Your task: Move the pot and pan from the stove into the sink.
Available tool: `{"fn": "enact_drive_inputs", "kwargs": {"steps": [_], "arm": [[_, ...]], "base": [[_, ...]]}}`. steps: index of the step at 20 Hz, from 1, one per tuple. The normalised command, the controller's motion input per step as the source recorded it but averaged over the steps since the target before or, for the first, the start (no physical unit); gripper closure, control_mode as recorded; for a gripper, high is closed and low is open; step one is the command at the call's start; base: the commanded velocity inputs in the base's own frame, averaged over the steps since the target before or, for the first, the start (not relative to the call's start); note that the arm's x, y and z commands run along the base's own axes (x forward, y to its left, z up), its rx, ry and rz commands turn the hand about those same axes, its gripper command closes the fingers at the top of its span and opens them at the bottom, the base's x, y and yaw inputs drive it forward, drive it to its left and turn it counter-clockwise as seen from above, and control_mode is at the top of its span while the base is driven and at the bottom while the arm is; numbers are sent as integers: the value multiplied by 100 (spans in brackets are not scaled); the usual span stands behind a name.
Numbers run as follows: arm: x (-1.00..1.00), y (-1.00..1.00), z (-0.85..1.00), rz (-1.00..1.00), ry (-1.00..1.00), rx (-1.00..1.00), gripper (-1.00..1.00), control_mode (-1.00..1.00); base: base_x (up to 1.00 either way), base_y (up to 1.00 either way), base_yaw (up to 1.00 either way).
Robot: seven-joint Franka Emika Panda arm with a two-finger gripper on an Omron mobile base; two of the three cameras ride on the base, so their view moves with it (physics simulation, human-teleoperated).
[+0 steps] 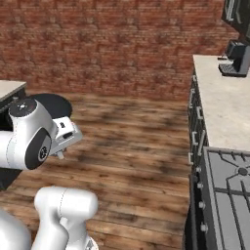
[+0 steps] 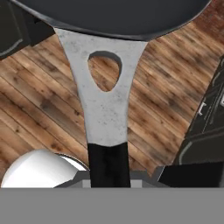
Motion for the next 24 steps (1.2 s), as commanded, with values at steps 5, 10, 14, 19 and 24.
{"fn": "enact_drive_inputs", "kwargs": {"steps": [5,10,14,19,24], "arm": [[0,0,0,0,0,0,100,100],[0,0,0,0,0,0,100,100],[0,0,0,0,0,0,100,100],[0,0,0,0,0,0,100,100],[0,0,0,0,0,0,100,100]], "base": [[-25,-8,42],[-26,-9,43],[-23,-5,43],[-23,-2,44],[-20,0,44]]}}
